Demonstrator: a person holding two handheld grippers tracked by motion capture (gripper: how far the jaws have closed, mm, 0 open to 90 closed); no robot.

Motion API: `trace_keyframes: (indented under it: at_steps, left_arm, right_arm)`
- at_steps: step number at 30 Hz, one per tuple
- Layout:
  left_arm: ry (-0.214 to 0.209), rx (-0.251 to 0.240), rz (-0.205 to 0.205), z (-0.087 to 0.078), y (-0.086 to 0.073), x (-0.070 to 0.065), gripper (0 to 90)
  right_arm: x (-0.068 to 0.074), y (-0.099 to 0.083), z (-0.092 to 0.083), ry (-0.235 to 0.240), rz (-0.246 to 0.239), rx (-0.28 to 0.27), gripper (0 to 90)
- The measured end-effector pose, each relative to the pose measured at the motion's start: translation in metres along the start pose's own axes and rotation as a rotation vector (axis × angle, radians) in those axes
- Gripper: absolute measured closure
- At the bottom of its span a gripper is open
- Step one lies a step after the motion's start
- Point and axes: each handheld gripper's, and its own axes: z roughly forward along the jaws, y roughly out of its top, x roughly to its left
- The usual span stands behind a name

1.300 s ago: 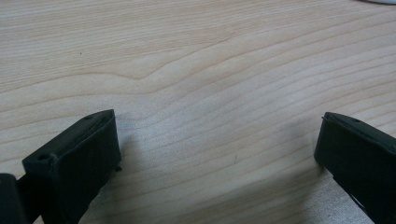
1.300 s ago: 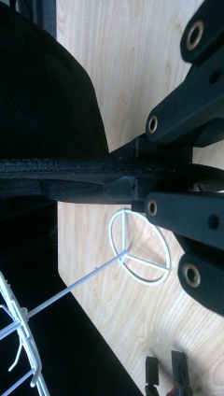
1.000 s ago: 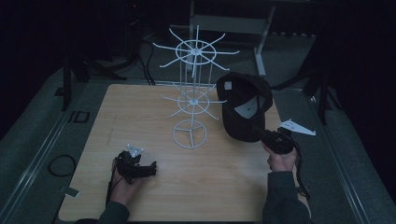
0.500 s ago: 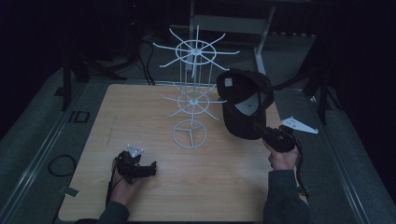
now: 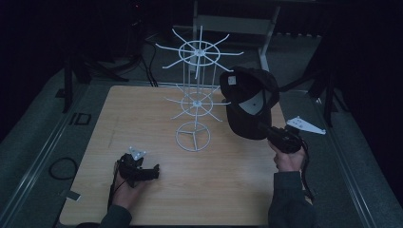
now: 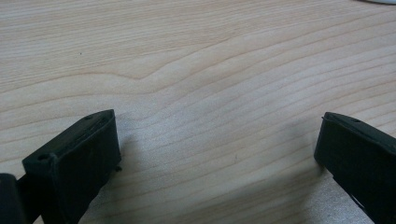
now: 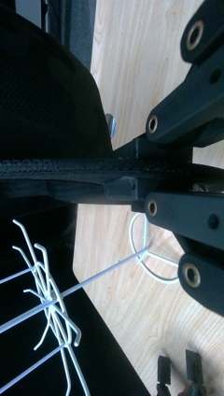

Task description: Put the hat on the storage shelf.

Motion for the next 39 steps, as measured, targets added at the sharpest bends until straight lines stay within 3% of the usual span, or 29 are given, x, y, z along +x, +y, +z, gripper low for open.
trace_keyframes:
  at_steps: [39]
  left_arm:
    - [-0.001,0.002,0.001,0.000,0.000,0.000,0.1]
  right_arm:
    - [0.008,0.021,-0.002,-0.002,-0.037,-0.039,86.2]
